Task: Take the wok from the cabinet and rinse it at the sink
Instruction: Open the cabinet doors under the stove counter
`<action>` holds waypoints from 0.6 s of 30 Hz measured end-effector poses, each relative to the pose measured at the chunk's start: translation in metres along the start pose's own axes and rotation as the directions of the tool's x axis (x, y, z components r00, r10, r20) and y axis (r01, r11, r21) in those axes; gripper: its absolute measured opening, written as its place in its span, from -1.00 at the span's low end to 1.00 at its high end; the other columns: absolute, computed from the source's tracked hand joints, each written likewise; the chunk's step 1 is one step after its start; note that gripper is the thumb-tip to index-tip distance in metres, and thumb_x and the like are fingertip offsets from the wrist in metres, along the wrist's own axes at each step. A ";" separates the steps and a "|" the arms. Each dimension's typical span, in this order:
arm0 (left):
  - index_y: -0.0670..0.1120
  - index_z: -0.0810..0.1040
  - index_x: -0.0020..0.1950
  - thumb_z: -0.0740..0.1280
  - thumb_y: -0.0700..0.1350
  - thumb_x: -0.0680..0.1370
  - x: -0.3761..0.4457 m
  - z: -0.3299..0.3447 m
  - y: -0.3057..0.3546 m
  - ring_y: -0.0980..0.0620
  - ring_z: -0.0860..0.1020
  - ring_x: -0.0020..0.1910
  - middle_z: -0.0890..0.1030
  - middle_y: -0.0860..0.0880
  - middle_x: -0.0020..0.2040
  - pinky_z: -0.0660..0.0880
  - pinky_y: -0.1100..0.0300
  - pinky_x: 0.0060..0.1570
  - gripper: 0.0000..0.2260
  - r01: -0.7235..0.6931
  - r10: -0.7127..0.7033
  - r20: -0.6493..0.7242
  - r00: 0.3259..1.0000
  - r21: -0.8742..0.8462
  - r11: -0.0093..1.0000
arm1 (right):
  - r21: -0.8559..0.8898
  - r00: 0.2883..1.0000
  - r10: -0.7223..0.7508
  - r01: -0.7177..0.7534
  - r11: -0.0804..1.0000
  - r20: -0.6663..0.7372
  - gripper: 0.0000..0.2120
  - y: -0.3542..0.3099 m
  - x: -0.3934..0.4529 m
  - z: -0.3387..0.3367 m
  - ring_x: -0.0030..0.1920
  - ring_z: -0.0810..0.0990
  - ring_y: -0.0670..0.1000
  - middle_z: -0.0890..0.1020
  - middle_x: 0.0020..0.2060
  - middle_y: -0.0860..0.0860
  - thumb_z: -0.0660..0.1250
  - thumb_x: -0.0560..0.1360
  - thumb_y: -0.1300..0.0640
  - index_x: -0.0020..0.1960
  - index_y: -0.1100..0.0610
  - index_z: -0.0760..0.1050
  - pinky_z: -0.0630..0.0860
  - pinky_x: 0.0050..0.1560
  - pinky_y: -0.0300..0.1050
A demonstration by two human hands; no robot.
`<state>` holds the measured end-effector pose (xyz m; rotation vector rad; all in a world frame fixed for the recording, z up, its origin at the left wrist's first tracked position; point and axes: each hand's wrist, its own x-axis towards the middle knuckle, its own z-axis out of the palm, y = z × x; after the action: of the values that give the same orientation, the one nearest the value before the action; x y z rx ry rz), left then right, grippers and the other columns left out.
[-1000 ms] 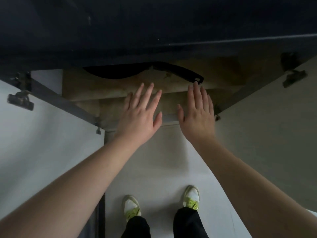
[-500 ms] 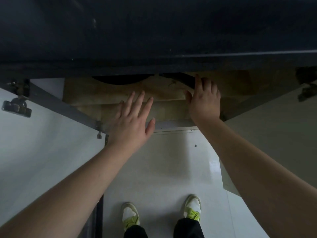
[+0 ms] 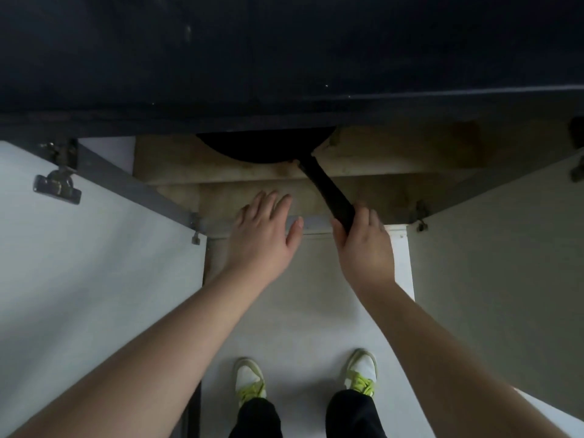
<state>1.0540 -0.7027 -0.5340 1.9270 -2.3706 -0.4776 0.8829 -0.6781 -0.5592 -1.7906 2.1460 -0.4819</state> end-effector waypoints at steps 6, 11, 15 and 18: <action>-0.05 0.45 0.34 0.07 0.18 0.63 0.002 0.007 0.028 -0.10 0.53 0.22 0.56 -0.07 0.28 0.45 0.09 0.13 -0.57 0.348 -0.237 0.281 0.930 -0.468 0.812 | 0.153 0.988 0.087 -0.106 0.982 0.126 -0.56 -0.005 -0.047 -0.005 -0.17 0.62 0.10 0.60 -0.02 0.07 0.14 0.60 -0.12 0.33 0.15 0.34 0.49 -0.29 -0.10; -0.08 0.59 0.06 0.19 0.27 0.49 0.011 0.017 0.055 -0.07 0.61 0.03 0.65 -0.10 0.03 0.53 0.02 0.12 -0.54 0.633 -0.352 0.544 0.761 -0.741 0.223 | 0.191 0.974 0.129 -0.164 0.968 0.186 -0.56 -0.004 -0.080 -0.007 -0.22 0.64 0.14 0.63 -0.11 0.10 0.18 0.58 -0.12 0.31 0.15 0.32 0.59 -0.27 0.07; -0.11 0.57 0.07 0.30 0.00 0.57 0.008 0.030 0.069 0.01 0.66 -0.06 0.71 -0.08 -0.05 0.56 0.12 -0.01 -0.80 0.698 -0.276 0.693 0.666 -0.709 -0.100 | 0.228 0.975 0.115 -0.157 0.961 0.188 -0.60 0.001 -0.105 -0.018 -0.28 0.61 0.07 0.61 -0.19 0.04 0.24 0.57 -0.08 0.30 0.13 0.36 0.55 -0.31 -0.02; -0.12 0.52 0.03 0.30 -0.06 0.59 -0.003 0.036 0.087 0.01 0.67 -0.24 0.70 -0.06 -0.23 0.56 0.11 -0.08 -0.87 0.720 -0.190 0.773 0.605 -0.633 -0.284 | 0.234 0.970 0.101 -0.153 0.960 0.219 -0.67 0.007 -0.119 -0.026 -0.30 0.58 0.05 0.59 -0.24 0.00 0.30 0.55 -0.04 0.22 0.13 0.43 0.52 -0.33 -0.07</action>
<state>0.9640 -0.6772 -0.5449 1.6822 -0.2251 -2.0495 0.8861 -0.5578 -0.5374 -1.4858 1.9479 -0.4876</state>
